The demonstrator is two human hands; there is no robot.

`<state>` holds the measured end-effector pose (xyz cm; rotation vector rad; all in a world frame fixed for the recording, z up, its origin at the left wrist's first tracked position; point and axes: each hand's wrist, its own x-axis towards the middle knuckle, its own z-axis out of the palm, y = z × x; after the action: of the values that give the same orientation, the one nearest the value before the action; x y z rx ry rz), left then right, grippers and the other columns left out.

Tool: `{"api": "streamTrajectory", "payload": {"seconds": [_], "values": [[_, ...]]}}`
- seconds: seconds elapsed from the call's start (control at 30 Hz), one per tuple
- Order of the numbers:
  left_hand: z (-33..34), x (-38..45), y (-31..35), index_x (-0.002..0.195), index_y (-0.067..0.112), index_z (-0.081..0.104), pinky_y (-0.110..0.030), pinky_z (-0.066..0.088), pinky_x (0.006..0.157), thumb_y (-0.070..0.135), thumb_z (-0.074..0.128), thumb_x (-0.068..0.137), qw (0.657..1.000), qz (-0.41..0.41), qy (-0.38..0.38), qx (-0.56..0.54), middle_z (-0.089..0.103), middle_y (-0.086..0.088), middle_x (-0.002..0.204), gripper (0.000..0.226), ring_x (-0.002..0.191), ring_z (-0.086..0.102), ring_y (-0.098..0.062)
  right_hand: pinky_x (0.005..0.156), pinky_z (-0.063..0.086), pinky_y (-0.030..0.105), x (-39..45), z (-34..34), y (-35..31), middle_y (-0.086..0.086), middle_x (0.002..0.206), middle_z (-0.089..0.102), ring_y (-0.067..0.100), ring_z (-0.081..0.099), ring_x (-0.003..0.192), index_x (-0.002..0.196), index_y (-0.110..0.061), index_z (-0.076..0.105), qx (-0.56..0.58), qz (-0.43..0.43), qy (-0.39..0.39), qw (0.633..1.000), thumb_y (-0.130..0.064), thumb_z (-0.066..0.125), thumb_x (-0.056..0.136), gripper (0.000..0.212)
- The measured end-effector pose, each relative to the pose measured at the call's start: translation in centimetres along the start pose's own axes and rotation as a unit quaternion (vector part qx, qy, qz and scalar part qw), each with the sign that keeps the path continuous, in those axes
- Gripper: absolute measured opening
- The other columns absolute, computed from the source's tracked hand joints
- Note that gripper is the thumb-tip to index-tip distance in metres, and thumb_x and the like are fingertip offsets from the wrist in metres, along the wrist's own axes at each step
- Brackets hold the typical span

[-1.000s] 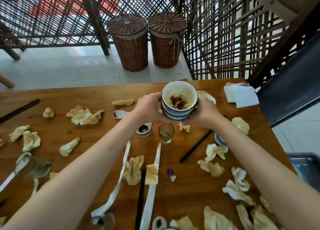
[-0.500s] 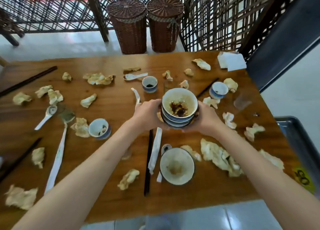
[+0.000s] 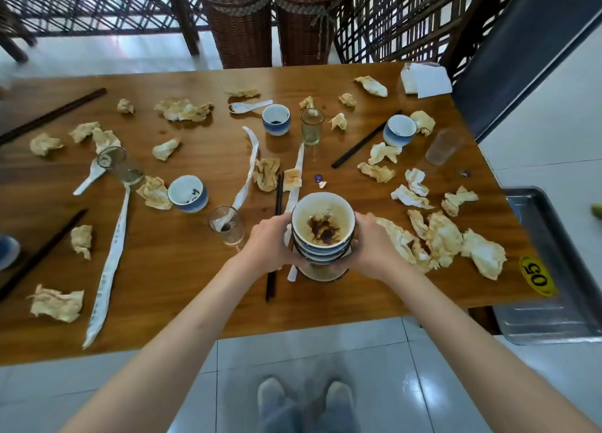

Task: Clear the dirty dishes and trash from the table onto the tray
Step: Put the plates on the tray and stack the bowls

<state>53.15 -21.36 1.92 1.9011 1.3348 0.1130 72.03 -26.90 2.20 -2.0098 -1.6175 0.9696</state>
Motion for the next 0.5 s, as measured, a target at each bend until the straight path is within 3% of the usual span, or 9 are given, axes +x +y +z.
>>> {"api": "streamTrajectory", "payload": {"seconds": [0.5], "values": [[2.8, -0.7, -0.9, 0.134, 0.026, 0.048, -0.043, 0.047, 0.095, 0.022, 0.091, 0.050, 0.999, -0.027, 0.009, -0.025, 0.062, 0.005, 0.121, 0.095, 0.115, 0.055, -0.017, 0.089, 0.047, 0.031, -1.0, 2.1, 2.4, -0.005, 0.113, 0.060, 0.015, 0.054, 0.106, 0.121, -0.020, 0.051, 0.046, 0.029, -0.006, 0.998, -0.019, 0.092, 0.040, 0.091]]}}
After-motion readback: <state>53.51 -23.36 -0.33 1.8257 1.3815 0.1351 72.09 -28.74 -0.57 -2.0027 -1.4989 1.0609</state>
